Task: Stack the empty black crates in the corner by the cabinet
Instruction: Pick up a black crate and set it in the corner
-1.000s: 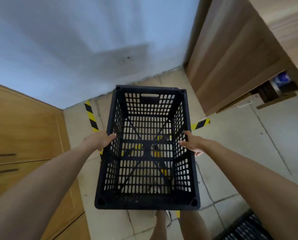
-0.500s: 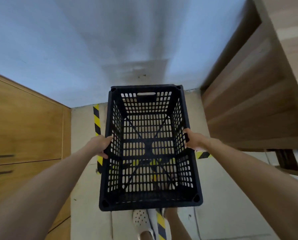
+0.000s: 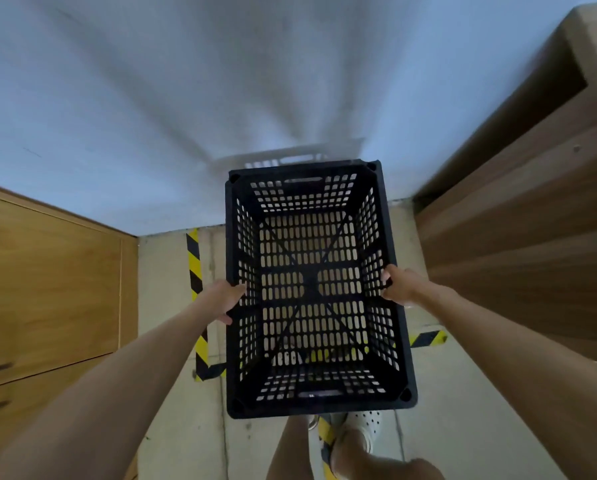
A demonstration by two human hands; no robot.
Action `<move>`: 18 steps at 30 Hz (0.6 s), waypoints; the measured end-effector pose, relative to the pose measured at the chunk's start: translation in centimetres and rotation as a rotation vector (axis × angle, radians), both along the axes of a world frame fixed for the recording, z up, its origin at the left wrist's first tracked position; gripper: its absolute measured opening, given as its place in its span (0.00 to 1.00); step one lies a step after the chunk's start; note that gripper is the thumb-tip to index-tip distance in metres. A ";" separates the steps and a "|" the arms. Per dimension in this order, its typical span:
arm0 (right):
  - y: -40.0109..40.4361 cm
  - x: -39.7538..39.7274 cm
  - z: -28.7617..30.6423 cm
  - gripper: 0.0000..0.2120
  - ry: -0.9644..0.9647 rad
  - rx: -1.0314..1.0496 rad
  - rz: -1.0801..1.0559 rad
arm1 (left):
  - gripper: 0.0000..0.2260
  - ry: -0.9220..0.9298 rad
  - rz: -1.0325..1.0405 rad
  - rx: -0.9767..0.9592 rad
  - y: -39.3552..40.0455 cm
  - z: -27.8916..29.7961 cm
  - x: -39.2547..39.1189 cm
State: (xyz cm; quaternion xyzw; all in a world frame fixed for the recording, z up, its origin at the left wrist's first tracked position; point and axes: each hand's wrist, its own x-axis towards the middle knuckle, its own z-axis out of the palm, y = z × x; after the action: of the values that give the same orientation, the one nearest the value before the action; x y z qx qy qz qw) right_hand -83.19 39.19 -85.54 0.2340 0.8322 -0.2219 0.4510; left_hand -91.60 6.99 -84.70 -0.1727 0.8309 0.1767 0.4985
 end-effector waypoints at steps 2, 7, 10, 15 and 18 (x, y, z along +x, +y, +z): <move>-0.5 -1.2 -0.9 0.18 -0.007 -0.002 -0.002 | 0.20 -0.008 -0.032 -0.075 -0.1 -0.9 -1.2; -1.6 -3.2 -4.5 0.17 -0.033 0.006 0.000 | 0.23 0.042 0.018 -0.159 0.2 -5.0 -3.3; -2.0 -4.1 -6.9 0.18 -0.038 0.016 0.047 | 0.24 0.077 0.002 -0.173 0.1 -8.0 -3.8; -2.0 -4.4 -10.3 0.18 -0.055 0.019 0.069 | 0.20 0.074 -0.010 -0.174 -0.2 -12.1 -3.6; -1.7 -4.9 -12.3 0.18 -0.052 0.020 0.081 | 0.21 0.095 0.013 -0.167 -0.2 -14.0 -3.7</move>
State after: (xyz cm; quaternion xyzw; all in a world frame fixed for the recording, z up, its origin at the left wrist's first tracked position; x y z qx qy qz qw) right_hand -88.10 37.48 -97.82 0.2103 0.8312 -0.1890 0.4787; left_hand -95.31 6.83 -98.75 -0.2105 0.8644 0.1184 0.4411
